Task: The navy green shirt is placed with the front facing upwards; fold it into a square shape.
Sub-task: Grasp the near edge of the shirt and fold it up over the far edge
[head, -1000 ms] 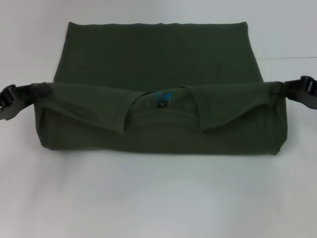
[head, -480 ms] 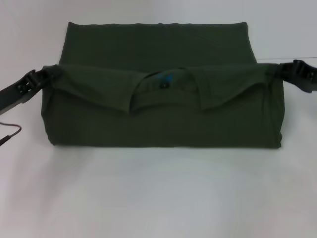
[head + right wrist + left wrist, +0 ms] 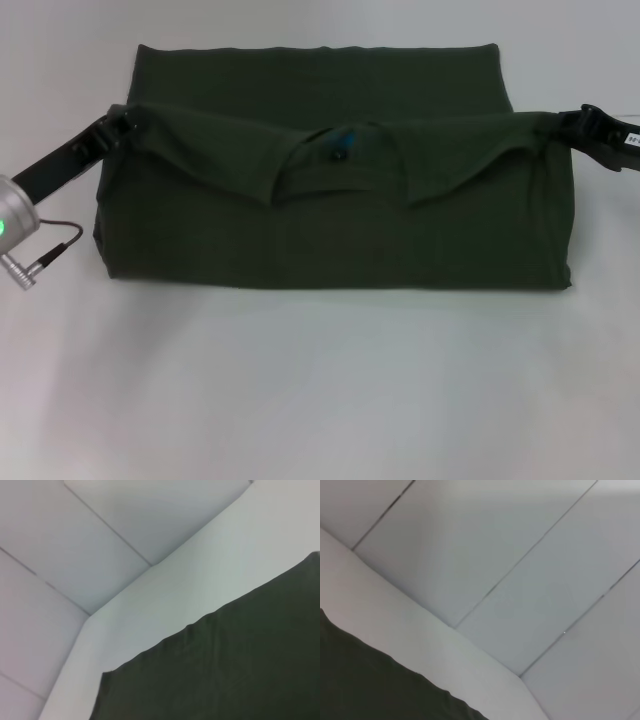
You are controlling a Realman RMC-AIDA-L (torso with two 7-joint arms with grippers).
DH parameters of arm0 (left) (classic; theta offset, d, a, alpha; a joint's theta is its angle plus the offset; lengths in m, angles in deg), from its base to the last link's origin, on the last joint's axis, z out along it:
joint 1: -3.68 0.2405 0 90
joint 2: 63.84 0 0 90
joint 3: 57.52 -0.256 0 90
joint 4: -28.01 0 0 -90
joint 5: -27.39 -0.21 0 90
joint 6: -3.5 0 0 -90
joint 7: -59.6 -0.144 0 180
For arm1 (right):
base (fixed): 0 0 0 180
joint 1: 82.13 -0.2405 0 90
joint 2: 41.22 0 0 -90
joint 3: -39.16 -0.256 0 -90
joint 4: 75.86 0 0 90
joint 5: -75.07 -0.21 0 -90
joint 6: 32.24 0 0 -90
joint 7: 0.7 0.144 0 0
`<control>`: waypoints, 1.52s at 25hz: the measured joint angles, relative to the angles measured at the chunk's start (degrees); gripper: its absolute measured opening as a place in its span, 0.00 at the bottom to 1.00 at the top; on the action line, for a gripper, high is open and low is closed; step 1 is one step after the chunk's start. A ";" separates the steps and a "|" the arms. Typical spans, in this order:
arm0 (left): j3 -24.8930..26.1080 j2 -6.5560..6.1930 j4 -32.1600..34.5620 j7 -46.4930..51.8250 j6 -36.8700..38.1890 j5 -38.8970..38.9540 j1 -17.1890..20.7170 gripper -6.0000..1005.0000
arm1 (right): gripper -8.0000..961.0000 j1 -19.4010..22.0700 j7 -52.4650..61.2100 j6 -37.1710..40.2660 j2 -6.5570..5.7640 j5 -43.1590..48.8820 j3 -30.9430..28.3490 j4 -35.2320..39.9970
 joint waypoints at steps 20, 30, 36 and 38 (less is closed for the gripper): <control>0.25 0.63 -9.71 -20.45 -14.40 10.57 -4.09 0.08 | 0.04 -2.32 -5.16 -12.29 2.04 -0.64 0.32 -5.04; 0.47 0.71 -13.82 -32.15 -16.08 17.84 -4.90 0.08 | 0.04 -2.80 -7.15 -14.62 2.06 -1.76 0.61 -6.72; 0.50 0.89 -14.24 -33.67 -16.41 18.16 -5.01 0.08 | 0.04 -2.99 -7.32 -15.29 2.14 -1.80 0.80 -7.32; 0.51 0.93 -14.25 -34.01 -16.49 18.18 -4.97 0.08 | 0.04 -2.99 -7.33 -15.35 2.14 -1.79 0.80 -7.36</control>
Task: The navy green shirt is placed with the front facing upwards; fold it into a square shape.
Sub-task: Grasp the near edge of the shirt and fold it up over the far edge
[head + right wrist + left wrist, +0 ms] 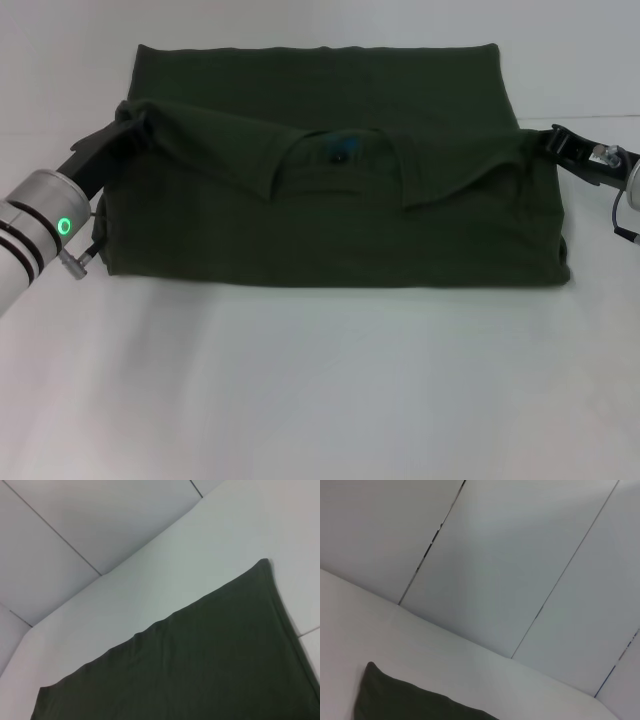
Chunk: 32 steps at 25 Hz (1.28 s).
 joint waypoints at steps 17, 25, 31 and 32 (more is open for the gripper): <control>0.12 0.11 -4.54 -13.34 -2.40 13.15 0.33 0.24 | 0.23 -0.07 -0.10 -0.60 0.00 0.02 0.68 -0.79; -0.34 0.13 -5.64 -15.90 -2.69 13.49 -0.47 0.62 | 0.49 0.68 -1.93 0.35 0.00 -2.52 0.80 -1.03; -0.14 0.13 -5.94 -16.55 -3.58 13.53 -0.76 0.77 | 0.83 0.91 -2.70 0.65 0.00 -2.75 0.77 -1.45; -0.11 0.13 -5.94 -16.40 -3.80 13.53 -0.78 0.76 | 0.83 0.92 -2.82 0.66 0.00 -2.76 0.70 -1.46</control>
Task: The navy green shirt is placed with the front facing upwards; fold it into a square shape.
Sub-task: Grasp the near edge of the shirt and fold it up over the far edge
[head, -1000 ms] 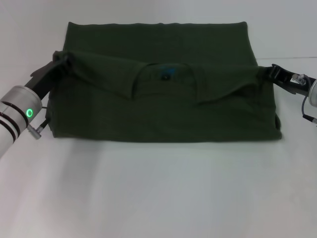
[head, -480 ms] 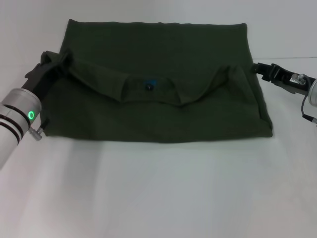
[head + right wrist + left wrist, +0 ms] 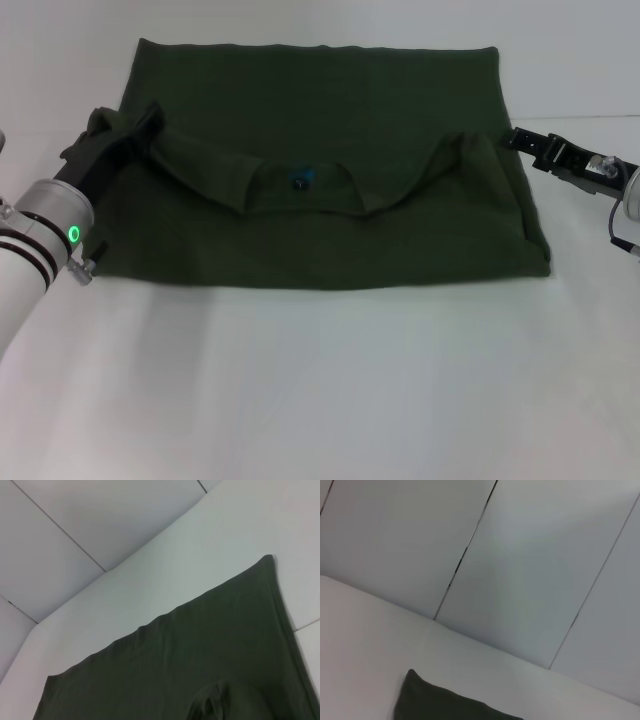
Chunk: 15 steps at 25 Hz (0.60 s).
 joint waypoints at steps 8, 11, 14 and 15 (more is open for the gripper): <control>-2.44 -0.31 0.52 1.26 -3.49 -1.40 -0.27 0.76 | 0.83 0.00 -0.18 0.22 0.00 -0.11 -0.26 0.02; -8.15 -0.37 2.86 6.82 -4.89 -1.67 0.26 0.76 | 0.83 0.00 -0.19 0.34 0.00 -0.17 -0.22 0.18; -14.68 -0.27 7.03 14.29 -5.70 -1.70 2.31 0.75 | 0.83 0.11 -0.20 0.59 0.00 -0.36 -0.32 0.32; -16.19 -0.25 8.03 16.03 -5.71 -1.71 2.93 0.75 | 0.83 0.23 -0.26 0.63 0.00 -0.67 -0.29 0.37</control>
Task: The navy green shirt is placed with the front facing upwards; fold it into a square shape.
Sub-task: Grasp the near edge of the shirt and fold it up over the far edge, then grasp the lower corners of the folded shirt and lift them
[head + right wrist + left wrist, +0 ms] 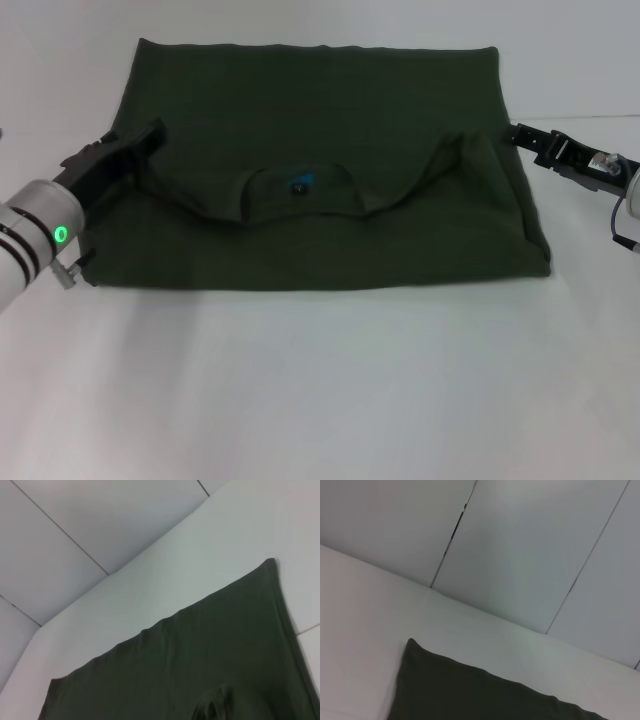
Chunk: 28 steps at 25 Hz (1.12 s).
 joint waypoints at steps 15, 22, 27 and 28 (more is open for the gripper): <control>-6.74 -2.11 16.15 35.56 10.94 -17.33 9.49 0.76 | 0.82 2.31 -0.72 8.39 -2.29 -2.37 0.42 0.25; -0.99 -5.88 25.27 58.20 27.64 -45.93 7.86 0.76 | 0.82 5.31 3.21 17.15 -5.48 -1.36 1.51 0.47; 2.19 -7.77 27.45 64.57 30.99 -60.84 5.43 0.76 | 0.82 7.74 4.34 19.15 -6.09 -1.18 3.23 0.99; 2.82 -8.13 27.68 65.72 31.75 -63.27 4.98 0.76 | 0.82 8.10 4.37 19.21 -6.12 -1.17 3.36 0.99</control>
